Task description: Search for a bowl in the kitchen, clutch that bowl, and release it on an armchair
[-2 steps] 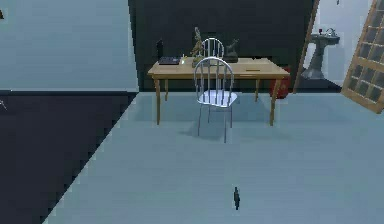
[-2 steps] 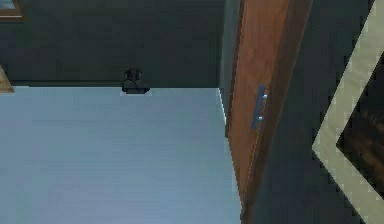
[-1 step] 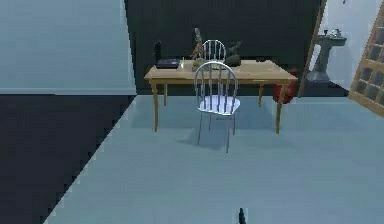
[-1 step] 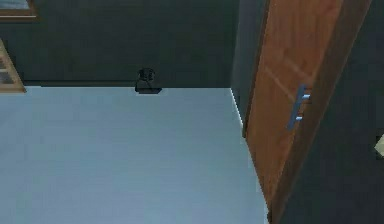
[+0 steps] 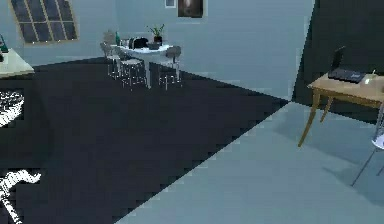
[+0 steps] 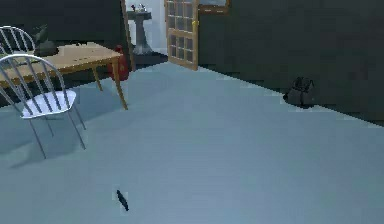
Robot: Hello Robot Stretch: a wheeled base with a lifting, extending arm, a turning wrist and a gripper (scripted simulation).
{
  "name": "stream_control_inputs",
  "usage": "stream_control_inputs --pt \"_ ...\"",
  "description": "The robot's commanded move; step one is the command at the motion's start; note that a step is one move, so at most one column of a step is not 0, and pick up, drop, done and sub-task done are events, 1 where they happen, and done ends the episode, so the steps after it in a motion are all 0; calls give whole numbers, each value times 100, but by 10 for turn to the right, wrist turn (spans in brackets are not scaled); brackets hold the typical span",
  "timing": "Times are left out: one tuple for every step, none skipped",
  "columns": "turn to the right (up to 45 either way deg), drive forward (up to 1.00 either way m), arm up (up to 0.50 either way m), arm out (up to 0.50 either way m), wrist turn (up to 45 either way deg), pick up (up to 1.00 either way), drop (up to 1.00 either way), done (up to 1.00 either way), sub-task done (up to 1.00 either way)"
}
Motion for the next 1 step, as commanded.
stream_control_inputs --pt "-240 0 0 0 0 0 0 0 0"
